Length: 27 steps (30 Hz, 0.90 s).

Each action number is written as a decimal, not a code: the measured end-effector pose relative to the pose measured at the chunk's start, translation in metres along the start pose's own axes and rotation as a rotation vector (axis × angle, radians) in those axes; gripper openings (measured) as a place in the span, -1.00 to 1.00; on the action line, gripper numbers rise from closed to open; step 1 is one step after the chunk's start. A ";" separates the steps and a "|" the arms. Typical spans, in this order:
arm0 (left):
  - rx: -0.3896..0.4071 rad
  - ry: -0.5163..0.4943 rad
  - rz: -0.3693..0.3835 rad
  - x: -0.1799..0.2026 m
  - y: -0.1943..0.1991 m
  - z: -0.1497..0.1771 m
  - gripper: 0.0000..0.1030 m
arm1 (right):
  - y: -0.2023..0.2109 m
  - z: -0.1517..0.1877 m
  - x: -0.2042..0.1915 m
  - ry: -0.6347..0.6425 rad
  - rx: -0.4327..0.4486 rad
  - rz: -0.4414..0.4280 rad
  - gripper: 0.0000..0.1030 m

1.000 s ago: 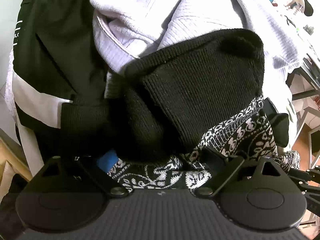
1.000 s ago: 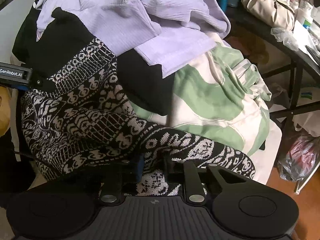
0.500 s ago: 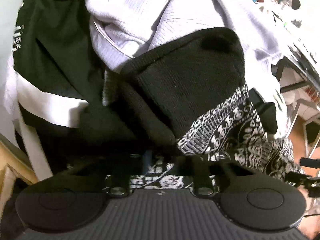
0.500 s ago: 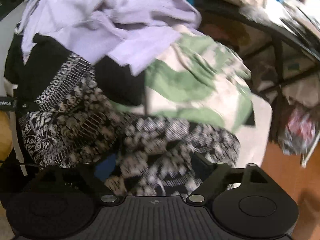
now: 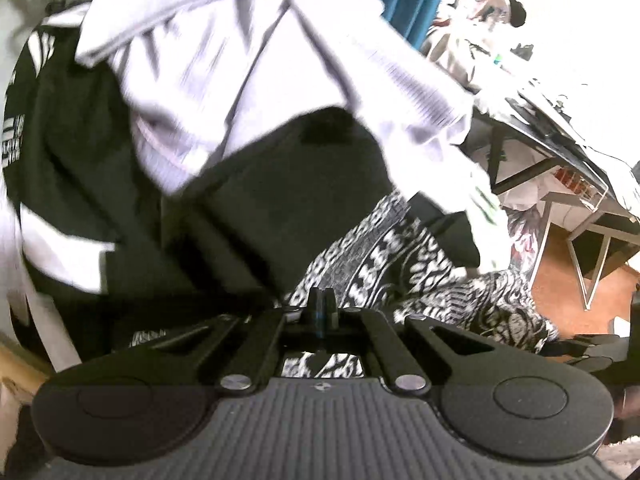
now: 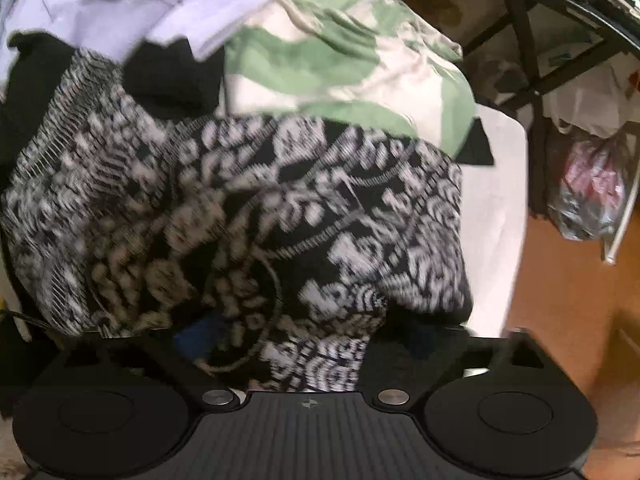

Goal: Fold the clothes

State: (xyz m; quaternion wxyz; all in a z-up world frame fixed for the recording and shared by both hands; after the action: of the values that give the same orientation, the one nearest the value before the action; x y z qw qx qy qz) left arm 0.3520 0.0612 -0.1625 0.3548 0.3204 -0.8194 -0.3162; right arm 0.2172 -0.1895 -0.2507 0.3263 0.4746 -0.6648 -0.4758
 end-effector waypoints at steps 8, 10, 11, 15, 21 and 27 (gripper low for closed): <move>-0.079 -0.066 -0.074 -0.019 -0.007 0.016 0.31 | 0.047 -0.027 0.010 -0.068 0.157 -0.036 -0.86; -0.080 -0.041 -0.049 -0.024 -0.008 0.022 0.51 | 0.059 -0.037 0.014 -0.085 0.206 -0.054 -0.86; -0.081 -0.029 -0.035 -0.027 -0.008 0.025 0.52 | 0.064 -0.044 0.014 -0.086 0.232 -0.058 -0.87; -0.107 -0.052 -0.015 -0.027 -0.020 0.033 0.61 | 0.089 -0.066 0.013 -0.118 0.341 -0.087 -0.88; -0.189 -0.330 -0.081 -0.012 -0.055 0.052 0.63 | 0.067 -0.083 0.008 -0.093 0.309 -0.031 -0.87; -0.186 -0.440 -0.128 -0.010 -0.059 0.059 -0.65 | 0.044 -0.067 0.008 -0.060 0.237 0.027 -0.71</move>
State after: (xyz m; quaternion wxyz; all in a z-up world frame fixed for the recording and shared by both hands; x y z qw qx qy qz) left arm 0.3293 0.0507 -0.2429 0.1751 0.2613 -0.8222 -0.4744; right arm 0.2600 -0.2141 -0.1871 0.2543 0.4864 -0.7322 -0.4032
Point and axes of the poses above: each gripper's, at about its wrist camera, not at the fingertips, and y roughly against the way its jaws point, x to its right, z to its underside, the point moved 6 cm from there along -y, roughly the way its jaws point, and after that the axes turned 11 degrees about z, right-handed, at the moved point
